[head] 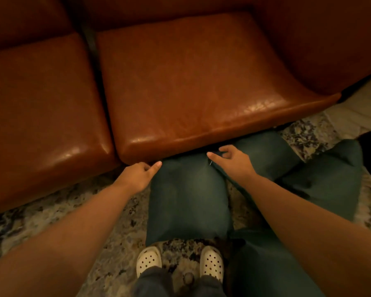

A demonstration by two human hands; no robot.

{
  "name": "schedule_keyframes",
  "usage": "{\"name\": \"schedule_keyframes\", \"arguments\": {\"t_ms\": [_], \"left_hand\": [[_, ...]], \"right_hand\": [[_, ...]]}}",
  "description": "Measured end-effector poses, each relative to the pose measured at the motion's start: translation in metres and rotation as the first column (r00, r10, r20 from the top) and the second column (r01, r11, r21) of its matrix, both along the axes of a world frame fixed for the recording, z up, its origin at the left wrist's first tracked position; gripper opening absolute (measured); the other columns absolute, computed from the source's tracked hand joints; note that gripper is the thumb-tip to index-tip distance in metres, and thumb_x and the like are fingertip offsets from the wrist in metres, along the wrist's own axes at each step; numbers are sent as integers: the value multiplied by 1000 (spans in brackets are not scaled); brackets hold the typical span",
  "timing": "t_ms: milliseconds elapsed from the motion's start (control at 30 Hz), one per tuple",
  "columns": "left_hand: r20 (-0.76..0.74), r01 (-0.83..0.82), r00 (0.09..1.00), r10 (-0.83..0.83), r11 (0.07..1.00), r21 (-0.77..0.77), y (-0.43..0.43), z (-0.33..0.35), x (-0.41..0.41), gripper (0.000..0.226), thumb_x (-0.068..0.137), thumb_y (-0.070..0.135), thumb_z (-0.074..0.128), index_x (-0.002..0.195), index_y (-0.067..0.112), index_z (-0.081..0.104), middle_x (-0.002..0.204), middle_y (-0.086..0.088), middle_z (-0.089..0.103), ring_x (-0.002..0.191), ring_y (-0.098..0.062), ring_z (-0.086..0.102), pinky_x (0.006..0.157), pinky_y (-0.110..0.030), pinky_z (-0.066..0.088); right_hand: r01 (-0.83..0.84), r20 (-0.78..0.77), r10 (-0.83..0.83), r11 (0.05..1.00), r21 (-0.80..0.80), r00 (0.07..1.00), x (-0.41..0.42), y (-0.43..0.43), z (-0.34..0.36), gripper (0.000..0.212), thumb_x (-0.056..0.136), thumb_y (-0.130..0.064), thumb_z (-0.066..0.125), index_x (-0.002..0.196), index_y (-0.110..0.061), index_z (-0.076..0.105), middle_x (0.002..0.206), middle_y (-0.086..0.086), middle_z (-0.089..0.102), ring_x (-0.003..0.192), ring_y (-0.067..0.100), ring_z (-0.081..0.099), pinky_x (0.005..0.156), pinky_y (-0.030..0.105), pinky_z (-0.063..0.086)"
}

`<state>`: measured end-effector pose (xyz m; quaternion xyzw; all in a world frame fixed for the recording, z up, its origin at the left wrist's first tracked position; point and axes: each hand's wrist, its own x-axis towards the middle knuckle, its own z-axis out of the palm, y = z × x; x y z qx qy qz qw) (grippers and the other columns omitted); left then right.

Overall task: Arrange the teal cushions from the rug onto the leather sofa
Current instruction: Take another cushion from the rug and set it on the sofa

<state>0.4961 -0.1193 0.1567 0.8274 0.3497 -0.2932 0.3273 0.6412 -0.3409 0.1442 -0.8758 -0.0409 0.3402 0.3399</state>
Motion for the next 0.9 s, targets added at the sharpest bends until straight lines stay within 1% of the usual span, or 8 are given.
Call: {"name": "schedule_keyframes", "arguments": {"t_ms": [100,167,233,300,367,633,800,900], "left_hand": [[-93,51,994,-55,998,-37,1,-54,10,51,94,61,27,82,18,51,115,-12,60,115,-31,54,88,-32,37],[-132,59,989,-70,995,-81,2,-94,15,50,94,61,24,72,21,44,108,-12,55,111,-29,54,89,-32,37],[-164,33,985,-55,990,-137,2,-133,16,55,94,61,24,85,15,53,111,-11,56,114,-29,54,94,-33,38],[-179,-23,984,-7,986,-163,3,-167,15,69,93,61,27,115,4,59,133,-14,54,126,-29,48,106,-35,35],[-183,-71,982,40,983,-169,2,-196,14,74,92,62,30,137,6,48,145,-14,45,133,-29,41,112,-36,30],[-101,-323,946,309,930,-174,-2,-280,20,76,89,59,44,144,7,35,150,-14,38,135,-31,39,109,-32,29],[-32,-504,857,514,825,-256,-4,-313,11,87,78,61,58,146,12,33,150,-7,38,137,-25,37,111,-31,26],[-31,-521,846,533,813,-258,-4,-319,5,102,61,72,60,143,15,38,147,-5,43,133,-25,43,112,-35,31]], "right_hand": [[30,-35,-33,995,-94,999,-2,-5,-58,66,79,-60,65,128,-16,55,125,6,60,119,23,54,89,25,38],[47,-73,-57,990,-136,996,-3,-8,-96,70,79,-60,65,130,-14,54,115,5,61,116,23,55,91,26,39],[46,-117,-68,983,-179,991,-5,-13,-131,76,78,-62,64,134,-13,51,109,3,61,108,23,57,89,25,40],[50,-161,-86,976,-210,983,-5,-16,-162,84,78,-65,63,139,-11,45,124,8,61,118,26,55,99,30,41],[56,-178,-100,970,-237,979,-4,-19,-189,90,77,-67,62,143,-9,41,137,13,53,127,29,49,107,36,39],[198,-266,-276,938,-284,924,8,-31,-268,112,65,-74,66,147,-4,34,150,16,38,135,33,40,110,39,31],[297,-299,-338,939,-174,892,4,-38,-299,122,50,-71,77,147,-9,33,149,10,40,133,30,42,112,45,34],[369,-321,-381,924,-100,867,1,-39,-311,120,54,-60,82,147,-7,29,149,9,40,133,28,43,112,45,35]]}}
